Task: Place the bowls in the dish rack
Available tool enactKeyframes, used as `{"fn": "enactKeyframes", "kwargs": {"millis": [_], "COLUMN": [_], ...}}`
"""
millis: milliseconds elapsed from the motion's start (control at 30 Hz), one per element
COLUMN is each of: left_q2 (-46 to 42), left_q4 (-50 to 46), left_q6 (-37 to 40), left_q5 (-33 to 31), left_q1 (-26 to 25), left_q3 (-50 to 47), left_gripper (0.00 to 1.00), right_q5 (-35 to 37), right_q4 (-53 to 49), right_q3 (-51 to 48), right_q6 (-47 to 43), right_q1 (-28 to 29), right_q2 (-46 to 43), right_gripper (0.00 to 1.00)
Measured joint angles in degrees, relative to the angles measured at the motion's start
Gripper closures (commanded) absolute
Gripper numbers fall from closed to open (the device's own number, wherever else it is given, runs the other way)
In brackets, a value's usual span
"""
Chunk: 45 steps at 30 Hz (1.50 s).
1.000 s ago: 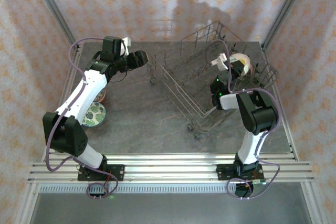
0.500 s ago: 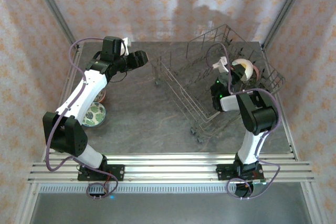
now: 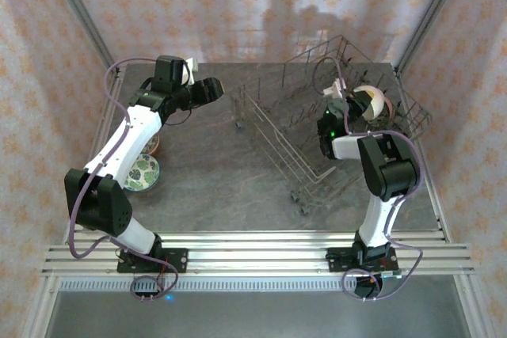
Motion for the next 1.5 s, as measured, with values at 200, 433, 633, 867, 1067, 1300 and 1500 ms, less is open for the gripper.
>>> {"fn": "enactKeyframes", "kwargs": {"millis": [200, 433, 633, 867, 1067, 1300, 1500], "left_q2": [0.0, 0.0, 0.0, 0.0, 0.0, 0.0, 0.0], "left_q4": [0.0, 0.1, 0.1, 0.1, 0.1, 0.1, 0.1], "left_q6": [0.0, 0.0, 0.0, 0.0, 0.0, 0.0, 0.0], "left_q5": [0.0, 0.0, 0.0, 0.0, 0.0, 0.0, 0.0], "left_q1": [0.0, 0.0, 0.0, 0.0, 0.0, 0.0, 0.0], "left_q3": [0.0, 0.0, 0.0, 0.0, 0.0, -0.4, -0.7], "left_gripper": [0.30, 0.30, 0.30, 0.30, 0.30, 0.30, 0.30], "right_q5": [0.7, 0.9, 1.4, 2.7, 3.3, 3.1, 2.9], "right_q4": [-3.8, -12.8, -19.5, -40.3, -47.5, -51.8, -52.2], "right_q3": [-0.4, -0.7, -0.3, 6.3, 7.7, 9.1, 9.5], "right_q6": [2.8, 10.9, 17.0, 31.0, 37.2, 39.6, 38.7], "right_q1": [0.1, 0.1, 0.1, -0.3, -0.6, -0.8, -1.0], "right_q2": [-1.4, -4.1, -5.3, -6.7, -6.7, -6.7, -6.7], "right_gripper": [1.00, 1.00, 1.00, 1.00, 1.00, 1.00, 1.00]}}
